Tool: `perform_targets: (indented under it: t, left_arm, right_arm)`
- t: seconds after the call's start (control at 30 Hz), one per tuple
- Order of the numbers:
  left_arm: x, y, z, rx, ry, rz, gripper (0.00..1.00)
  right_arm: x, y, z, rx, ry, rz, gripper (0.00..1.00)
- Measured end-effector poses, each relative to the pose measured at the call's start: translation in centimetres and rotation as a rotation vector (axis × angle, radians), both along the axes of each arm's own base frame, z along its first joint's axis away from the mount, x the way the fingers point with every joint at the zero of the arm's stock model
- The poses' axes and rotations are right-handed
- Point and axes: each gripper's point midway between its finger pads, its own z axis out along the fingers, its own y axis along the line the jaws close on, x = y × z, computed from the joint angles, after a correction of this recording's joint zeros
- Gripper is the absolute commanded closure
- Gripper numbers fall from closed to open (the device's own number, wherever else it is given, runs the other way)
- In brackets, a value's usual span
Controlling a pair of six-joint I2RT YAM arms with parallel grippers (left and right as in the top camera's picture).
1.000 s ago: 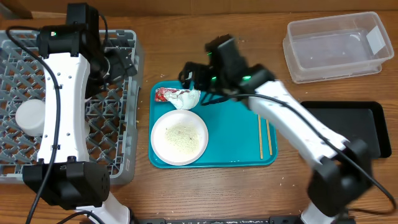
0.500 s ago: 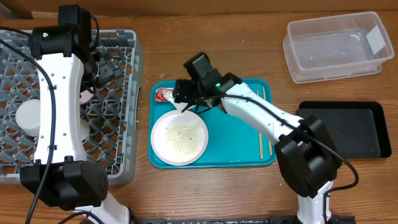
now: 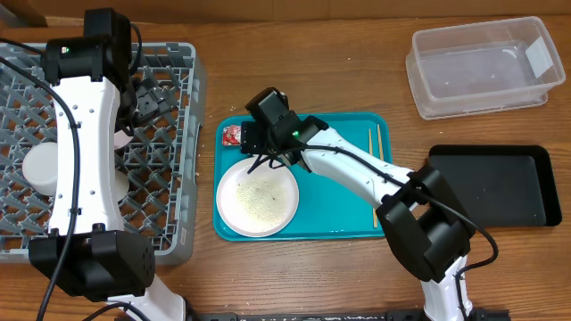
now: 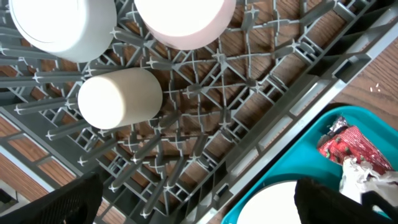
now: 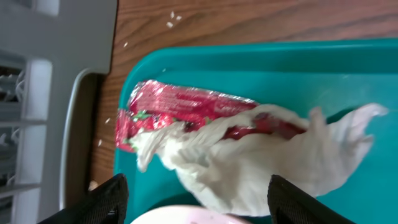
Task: Sort waste into correct bins and load items into the dishwasher
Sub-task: 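Close the right gripper on the tissue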
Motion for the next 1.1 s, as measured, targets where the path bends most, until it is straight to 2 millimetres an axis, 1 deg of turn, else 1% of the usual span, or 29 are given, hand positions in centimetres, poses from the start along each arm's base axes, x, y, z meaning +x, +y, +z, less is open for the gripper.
perform_targets:
  t: [0.2, 0.33, 0.4, 0.53, 0.67, 0.7, 0.83, 0.97, 1.0, 1.03, 1.1]
  left_arm:
    - [0.0, 0.1, 0.0, 0.004, 0.0, 0.001, 0.0]
    - [0.0, 0.1, 0.0, 0.004, 0.002, 0.001, 0.0]
    - [-0.1, 0.1, 0.0, 0.004, 0.004, 0.001, 0.0]
    - [-0.1, 0.1, 0.0, 0.004, 0.004, 0.001, 0.0]
    - [-0.1, 0.1, 0.0, 0.004, 0.004, 0.001, 0.0]
    - [-0.1, 0.1, 0.0, 0.003, 0.004, 0.001, 0.0]
    - [-0.1, 0.0, 0.0, -0.002, 0.003, 0.0, 0.0]
    - [-0.1, -0.1, 0.0, -0.005, 0.002, 0.0, 0.0]
    - [-0.1, -0.1, 0.0, -0.006, 0.002, -0.001, 0.0]
    - [0.0, -0.1, 0.0, -0.007, 0.002, 0.0, 0.0]
    - [0.0, -0.1, 0.0, -0.008, 0.0, -0.001, 0.0]
  right_arm:
    - [0.4, 0.0, -0.5, -0.013, -0.015, -0.008, 0.28]
    - [0.1, 0.4, -1.4, -0.02, -0.006, -0.003, 0.34]
    - [-0.1, 0.6, -1.7, -0.022, -0.003, 0.003, 0.4]
    - [-0.3, 0.9, -1.7, -0.018, -0.002, 0.003, 0.48]
    - [-0.2, 0.8, -1.7, -0.02, -0.004, 0.004, 0.49]
    - [-0.2, 0.8, -1.7, -0.021, -0.005, 0.003, 0.51]
    - [-0.2, 0.6, -1.9, -0.032, -0.004, -0.004, 0.65]
    - [-0.2, 0.5, -2.0, -0.035, -0.004, -0.006, 0.85]
    - [-0.2, 0.5, -2.0, -0.037, -0.004, -0.004, 0.93]
    - [-0.2, 0.5, -2.0, -0.038, -0.004, -0.002, 0.96]
    - [-0.3, 0.3, -2.2, -0.041, 0.007, -0.01, 0.96]
